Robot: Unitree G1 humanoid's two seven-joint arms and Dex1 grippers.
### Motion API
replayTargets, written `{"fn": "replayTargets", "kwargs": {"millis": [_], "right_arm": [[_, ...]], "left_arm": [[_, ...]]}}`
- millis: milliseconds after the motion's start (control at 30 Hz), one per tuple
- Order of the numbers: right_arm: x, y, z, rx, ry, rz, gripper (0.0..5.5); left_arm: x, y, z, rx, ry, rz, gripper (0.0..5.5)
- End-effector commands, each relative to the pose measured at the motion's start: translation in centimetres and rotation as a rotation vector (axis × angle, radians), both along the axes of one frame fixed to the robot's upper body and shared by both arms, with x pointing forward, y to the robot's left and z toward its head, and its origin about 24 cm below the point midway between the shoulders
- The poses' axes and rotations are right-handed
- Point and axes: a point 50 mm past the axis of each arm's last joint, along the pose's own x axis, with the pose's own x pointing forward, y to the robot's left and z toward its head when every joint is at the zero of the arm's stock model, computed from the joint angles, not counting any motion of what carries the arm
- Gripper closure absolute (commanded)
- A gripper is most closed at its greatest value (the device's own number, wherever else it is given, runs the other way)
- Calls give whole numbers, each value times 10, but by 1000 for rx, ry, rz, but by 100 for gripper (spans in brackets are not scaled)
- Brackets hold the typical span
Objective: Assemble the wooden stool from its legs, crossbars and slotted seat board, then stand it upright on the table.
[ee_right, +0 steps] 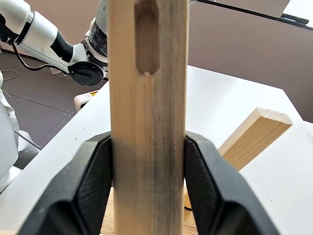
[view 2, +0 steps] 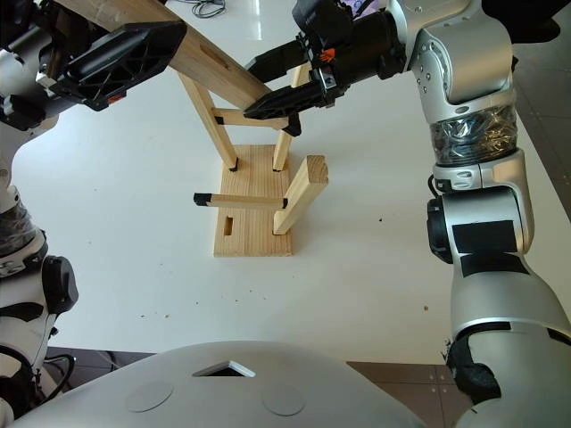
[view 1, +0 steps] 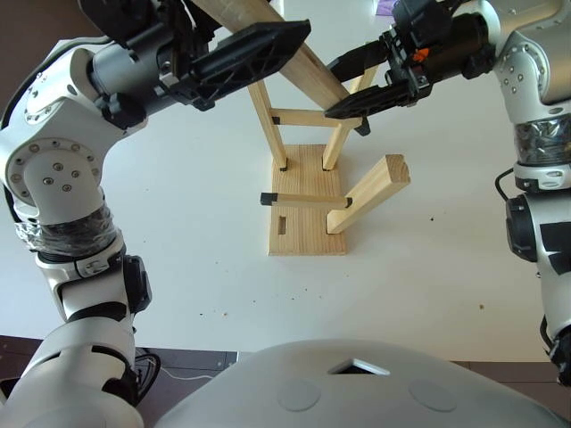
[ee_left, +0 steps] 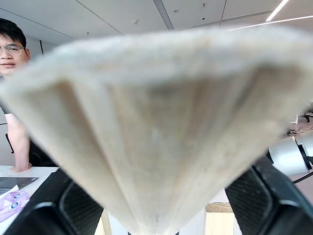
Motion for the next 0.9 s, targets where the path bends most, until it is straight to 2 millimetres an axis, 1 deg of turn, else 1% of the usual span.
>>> {"fn": "replayTargets", "kwargs": {"millis": [33,233,433,533,567,767,900], "right_arm": [[1,-4,2,-4,4,-14,346],[0,-7,5,14,17,-16,346],[-1,-9,7,34,29,-23,346],[4,-7,4,34,-24,-58,346],[6,-6,3,35,-40,-61,309],[6,-10,0,65,-52,-61,217],[6,-16,-4,92,-49,-104,159]], "left_arm": [[1,2,0,-15,-4,29,247],[2,5,-5,-15,11,42,344],[2,6,-10,-15,18,40,344],[1,7,-9,-24,10,44,344],[2,7,-9,-26,7,50,344],[5,11,-11,-22,2,95,345],[5,18,-14,6,0,122,345]]}}
